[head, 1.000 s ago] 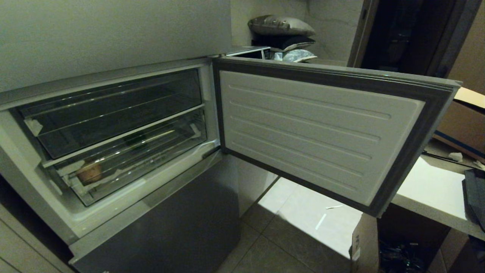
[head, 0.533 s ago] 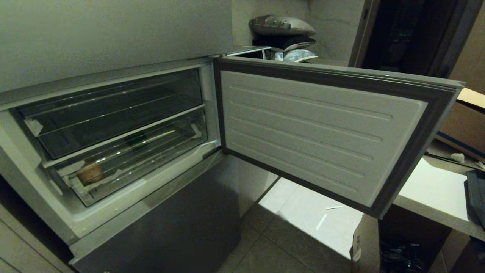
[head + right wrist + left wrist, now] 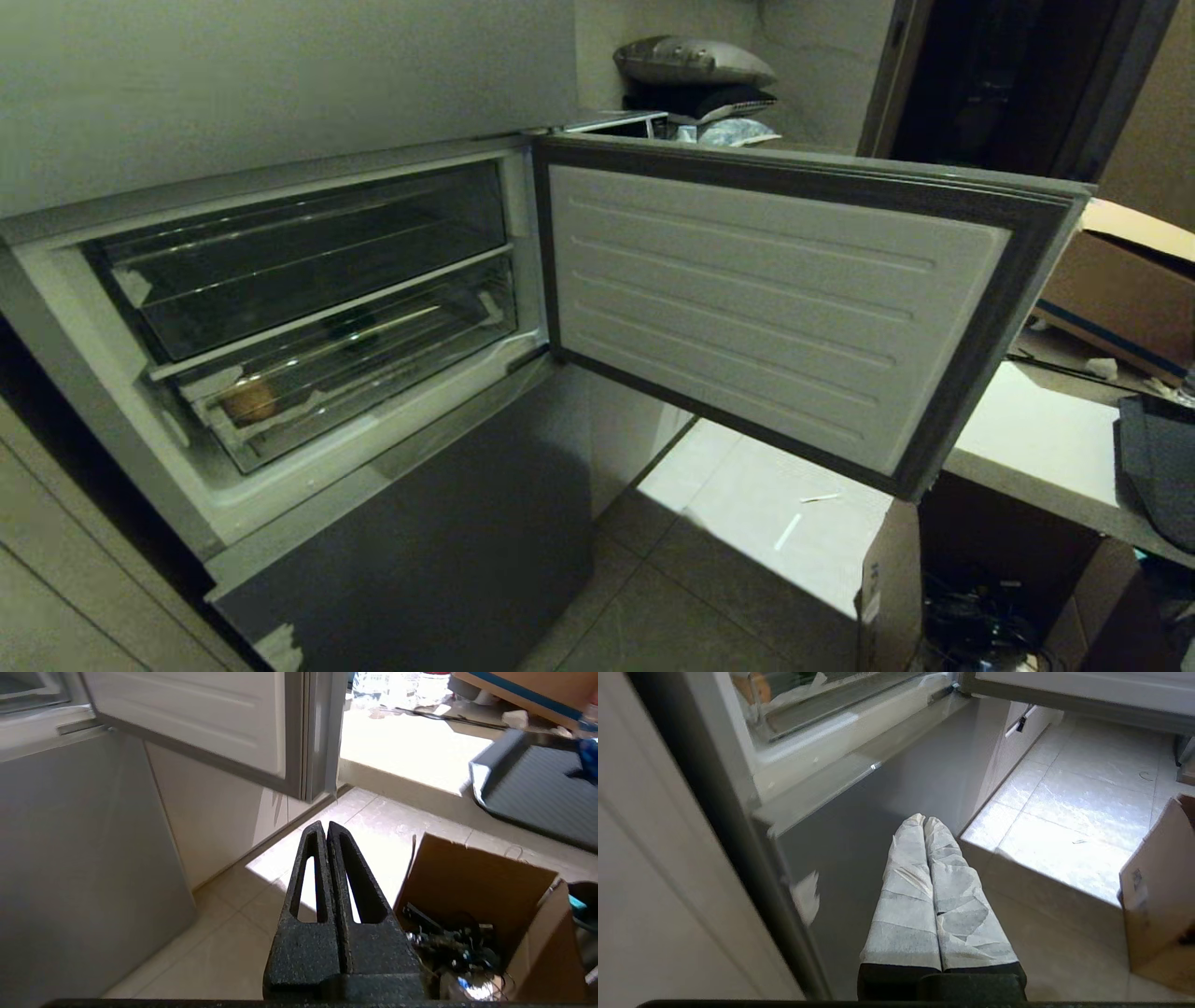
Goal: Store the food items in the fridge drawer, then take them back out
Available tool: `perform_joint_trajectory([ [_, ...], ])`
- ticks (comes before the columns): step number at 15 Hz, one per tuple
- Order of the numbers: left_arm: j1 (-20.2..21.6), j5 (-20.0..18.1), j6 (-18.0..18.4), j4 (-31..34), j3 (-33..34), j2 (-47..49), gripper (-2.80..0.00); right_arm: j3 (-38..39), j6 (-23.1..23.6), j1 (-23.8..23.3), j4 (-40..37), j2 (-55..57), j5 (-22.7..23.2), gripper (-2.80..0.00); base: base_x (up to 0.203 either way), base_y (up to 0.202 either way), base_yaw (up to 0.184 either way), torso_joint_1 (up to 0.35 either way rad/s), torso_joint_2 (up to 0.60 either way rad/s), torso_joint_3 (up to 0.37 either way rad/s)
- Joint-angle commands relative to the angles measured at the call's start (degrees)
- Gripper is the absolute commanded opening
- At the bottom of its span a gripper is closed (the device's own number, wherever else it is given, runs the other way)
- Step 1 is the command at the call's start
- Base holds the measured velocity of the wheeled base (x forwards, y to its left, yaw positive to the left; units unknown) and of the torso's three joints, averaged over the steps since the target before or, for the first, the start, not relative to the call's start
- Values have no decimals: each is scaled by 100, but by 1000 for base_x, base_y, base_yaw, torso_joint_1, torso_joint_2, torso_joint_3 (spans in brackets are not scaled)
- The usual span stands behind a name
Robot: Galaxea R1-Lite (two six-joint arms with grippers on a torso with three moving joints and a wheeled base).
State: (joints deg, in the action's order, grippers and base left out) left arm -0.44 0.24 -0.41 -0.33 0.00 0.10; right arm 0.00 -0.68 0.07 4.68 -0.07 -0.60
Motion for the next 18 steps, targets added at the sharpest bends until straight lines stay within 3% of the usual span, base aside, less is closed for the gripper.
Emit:
perform_joint_trajectory([
  [1,0,2,-2,-2,0,-1,-280,176,-2,1,6,-1,-1,-280,-192,0,5,9,5,4],
  [4,0,2,-2,-2,0,-1,-280,176,7,1,6,-1,-1,-280,-170,0,3,-1,0,1],
  [10,0,2,-2,-2,0,-1,-280,113,-5,-10,-1,-1,-43,-280,0,0,0,0,0,0],
  [12,0,2,-2,-2,0,-1,-280,-501,-21,-17,-176,172,-487,-280,0,0,0,0,0,0],
  [14,0,2,-2,-2,0,-1,-280,-1329,-177,-127,-461,1072,-898,-280,0,0,0,0,0,0],
  [16,0,2,-2,-2,0,-1,-280,-2075,-447,-492,-535,2170,-953,-280,0,0,0,0,0,0],
  [18,0,2,-2,-2,0,-1,-280,-2737,-816,-1118,-355,3420,-714,-280,0,0,0,0,0,0],
])
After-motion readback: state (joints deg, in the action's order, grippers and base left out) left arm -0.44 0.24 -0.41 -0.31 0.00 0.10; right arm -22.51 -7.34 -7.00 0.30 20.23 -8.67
